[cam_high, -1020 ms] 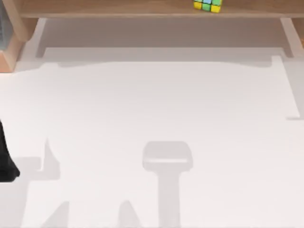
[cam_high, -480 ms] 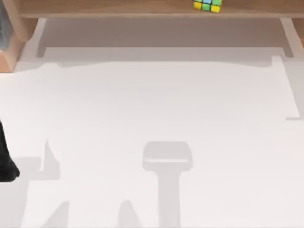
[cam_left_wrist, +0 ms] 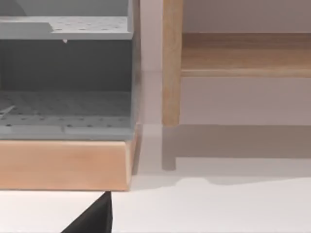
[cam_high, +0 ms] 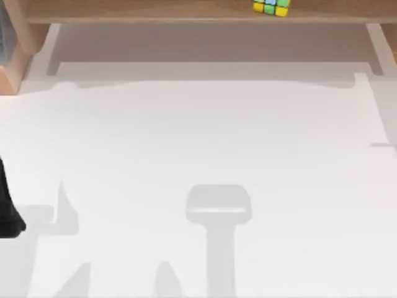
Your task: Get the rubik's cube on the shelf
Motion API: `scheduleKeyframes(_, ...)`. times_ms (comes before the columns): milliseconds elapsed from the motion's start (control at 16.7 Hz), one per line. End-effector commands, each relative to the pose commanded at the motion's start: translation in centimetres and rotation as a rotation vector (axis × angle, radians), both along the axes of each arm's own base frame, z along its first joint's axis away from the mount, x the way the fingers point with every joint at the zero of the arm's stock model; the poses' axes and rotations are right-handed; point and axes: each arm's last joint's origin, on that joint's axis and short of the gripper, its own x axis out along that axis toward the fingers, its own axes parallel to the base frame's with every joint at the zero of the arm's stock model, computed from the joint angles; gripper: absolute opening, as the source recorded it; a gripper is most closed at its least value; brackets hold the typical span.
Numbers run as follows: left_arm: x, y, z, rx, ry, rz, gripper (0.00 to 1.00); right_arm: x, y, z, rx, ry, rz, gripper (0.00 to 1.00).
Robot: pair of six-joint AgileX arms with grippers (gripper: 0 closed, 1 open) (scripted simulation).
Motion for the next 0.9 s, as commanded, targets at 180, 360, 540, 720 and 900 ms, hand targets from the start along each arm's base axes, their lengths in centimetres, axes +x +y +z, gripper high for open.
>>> scheduleKeyframes(180, 0.0, 0.0, 0.0, 0.0, 0.0, 0.0, 1.0, 3.0, -0.1, 0.2, -0.007, -0.007, -0.001, 0.0)
scheduleKeyframes(360, 0.0, 0.0, 0.0, 0.0, 0.0, 0.0, 1.0, 4.3, 0.0, 0.2, -0.001, -0.004, -0.004, 0.0)
scheduleKeyframes(540, 0.0, 0.0, 0.0, 0.0, 0.0, 0.0, 1.0, 4.1, 0.0, 0.2, 0.002, -0.002, -0.006, 0.0)
scheduleKeyframes(720, 0.0, 0.0, 0.0, 0.0, 0.0, 0.0, 1.0, 5.2, -0.2, 0.1, 0.0, -0.003, -0.011, 0.0)
scheduleKeyframes(900, 0.0, 0.0, 0.0, 0.0, 0.0, 0.0, 1.0, 8.1, -0.3, 0.3, -0.003, -0.012, -0.008, 0.0)
